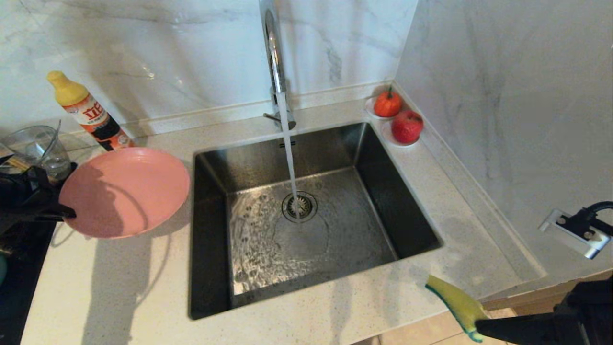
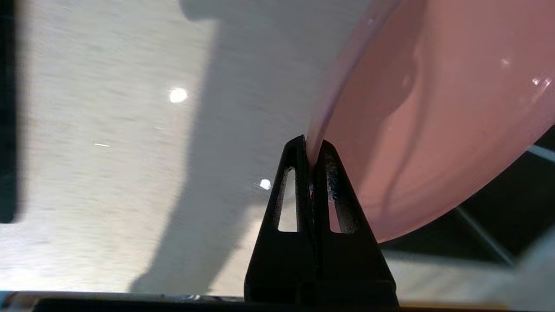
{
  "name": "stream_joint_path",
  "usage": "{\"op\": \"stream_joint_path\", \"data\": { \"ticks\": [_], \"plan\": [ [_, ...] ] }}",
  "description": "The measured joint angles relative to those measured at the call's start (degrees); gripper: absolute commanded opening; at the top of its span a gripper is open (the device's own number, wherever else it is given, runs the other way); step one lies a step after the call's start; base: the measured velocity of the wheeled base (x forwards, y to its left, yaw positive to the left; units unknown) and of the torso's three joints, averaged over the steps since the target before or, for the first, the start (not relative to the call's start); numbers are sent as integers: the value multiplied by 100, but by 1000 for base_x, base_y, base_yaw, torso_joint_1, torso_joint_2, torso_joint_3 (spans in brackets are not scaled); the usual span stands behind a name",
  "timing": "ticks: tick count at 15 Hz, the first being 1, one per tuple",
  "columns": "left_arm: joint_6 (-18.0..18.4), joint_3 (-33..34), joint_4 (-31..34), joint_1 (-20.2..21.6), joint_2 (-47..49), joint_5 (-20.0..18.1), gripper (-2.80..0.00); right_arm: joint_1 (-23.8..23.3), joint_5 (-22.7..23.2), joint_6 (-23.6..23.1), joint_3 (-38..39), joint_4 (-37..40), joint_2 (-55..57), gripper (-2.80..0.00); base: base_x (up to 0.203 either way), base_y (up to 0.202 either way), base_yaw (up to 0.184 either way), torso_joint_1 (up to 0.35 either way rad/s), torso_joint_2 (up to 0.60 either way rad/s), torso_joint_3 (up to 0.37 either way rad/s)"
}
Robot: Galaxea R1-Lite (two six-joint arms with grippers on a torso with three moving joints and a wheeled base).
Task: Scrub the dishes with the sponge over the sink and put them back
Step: Wash the plate
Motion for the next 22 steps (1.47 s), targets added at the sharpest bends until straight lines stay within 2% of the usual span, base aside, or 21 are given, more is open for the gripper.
{"op": "stream_joint_path", "data": {
  "ticks": [3,6,8,11,14,17,20,22],
  "plan": [
    [-266,74,-2,-398,-320,-109,-280,0,-13,11,15,1,-24,-280,0,0,0,0,0,0],
    [-688,110,-52,-1092,-479,-51,-280,0,-27,11,24,1,-41,-280,0,0,0,0,0,0],
    [-1014,113,-149,-1612,-465,134,-280,0,-44,12,11,1,-61,-280,0,0,0,0,0,0],
    [-1666,150,-673,-2375,-297,654,-280,-11,-49,20,9,1,-107,-280,0,0,0,0,0,0],
    [-2053,195,-1035,-3071,-32,964,-280,-9,-49,20,13,3,-83,-280,0,0,0,0,0,0],
    [-2257,206,-1337,-3577,266,1148,-280,-39,-46,17,77,-2,-66,-280,0,0,0,0,0,0],
    [-2470,173,-1752,-3950,658,1555,-280,-209,-18,-5,277,-347,-3,-280,0,0,0,0,0,0],
    [-2543,160,-1874,-4113,853,1574,-280,-240,-6,-11,355,-601,22,-280,0,0,0,0,0,0]
  ]
}}
